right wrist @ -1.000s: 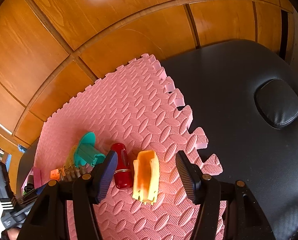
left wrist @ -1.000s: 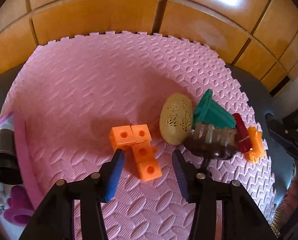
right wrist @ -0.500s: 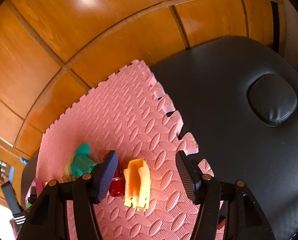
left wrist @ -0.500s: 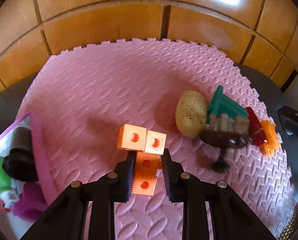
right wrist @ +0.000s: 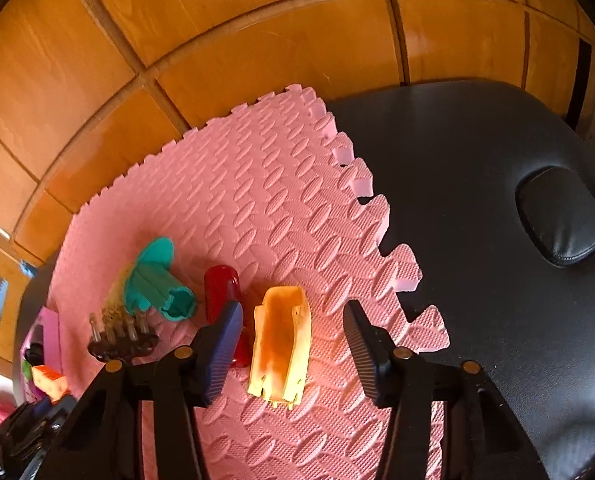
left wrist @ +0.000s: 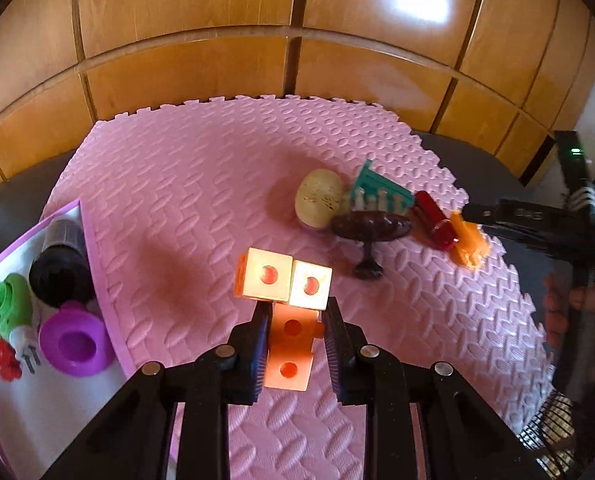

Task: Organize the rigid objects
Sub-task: 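Carry the orange block cluster into the tray and release it with the left gripper, then carry the yellow-orange piece into the tray and release it with the right gripper, then move both grippers back toward the remaining toys on the mat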

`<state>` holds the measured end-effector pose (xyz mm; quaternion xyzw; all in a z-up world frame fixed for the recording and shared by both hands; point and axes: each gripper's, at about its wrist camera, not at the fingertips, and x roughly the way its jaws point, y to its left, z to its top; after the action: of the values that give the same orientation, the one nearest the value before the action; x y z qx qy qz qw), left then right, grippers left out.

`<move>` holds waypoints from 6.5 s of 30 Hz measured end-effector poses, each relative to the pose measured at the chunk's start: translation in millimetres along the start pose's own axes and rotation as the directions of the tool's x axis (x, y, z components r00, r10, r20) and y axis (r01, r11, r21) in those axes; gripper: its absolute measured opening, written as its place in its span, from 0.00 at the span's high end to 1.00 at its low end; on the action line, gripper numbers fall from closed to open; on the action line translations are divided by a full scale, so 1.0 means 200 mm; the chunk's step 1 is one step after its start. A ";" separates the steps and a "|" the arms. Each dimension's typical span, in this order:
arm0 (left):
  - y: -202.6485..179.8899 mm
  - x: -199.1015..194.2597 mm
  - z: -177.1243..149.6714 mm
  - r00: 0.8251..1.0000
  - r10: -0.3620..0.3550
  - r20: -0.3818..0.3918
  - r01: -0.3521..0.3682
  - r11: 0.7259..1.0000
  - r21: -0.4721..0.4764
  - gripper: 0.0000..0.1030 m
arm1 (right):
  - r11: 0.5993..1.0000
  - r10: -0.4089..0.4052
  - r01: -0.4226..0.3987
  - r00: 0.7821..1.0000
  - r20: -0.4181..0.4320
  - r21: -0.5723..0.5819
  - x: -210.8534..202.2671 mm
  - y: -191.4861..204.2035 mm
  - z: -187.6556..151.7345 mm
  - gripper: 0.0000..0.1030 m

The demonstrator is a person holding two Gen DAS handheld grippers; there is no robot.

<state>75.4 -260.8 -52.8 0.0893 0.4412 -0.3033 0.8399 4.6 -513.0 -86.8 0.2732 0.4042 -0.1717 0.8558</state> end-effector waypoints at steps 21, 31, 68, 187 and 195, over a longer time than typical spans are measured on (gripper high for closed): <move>0.28 -0.44 -0.22 0.993 -0.029 0.114 0.043 0.992 -0.117 0.75 | 0.926 -0.218 0.221 0.975 0.043 -0.307 0.10 0.17 -0.14 0.75; 0.78 -0.52 -0.42 0.994 0.093 0.063 -0.062 0.923 -0.380 0.75 | 0.885 -0.261 0.274 0.961 0.087 -0.376 0.09 0.23 -0.17 0.75; 0.85 -0.46 -0.43 0.963 0.268 0.039 -0.227 0.875 -0.429 0.49 | 0.842 -0.298 0.325 0.945 0.131 -0.431 0.10 0.27 -0.19 0.75; 0.58 -0.62 -0.41 0.912 0.389 0.132 -0.350 0.904 -0.246 0.45 | 0.942 0.081 0.008 0.964 0.251 -0.336 -0.28 0.48 -0.06 0.59; 0.45 -0.57 -0.28 0.916 0.370 0.154 -0.346 0.924 -0.166 0.45 | 1.000 -0.008 0.010 0.976 0.216 -0.007 -0.17 0.07 0.03 0.59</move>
<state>41.5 -117.5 -6.1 0.0832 0.3582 -0.1203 0.9221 -5.7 -503.1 -52.0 0.2477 0.3108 -0.2028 0.8950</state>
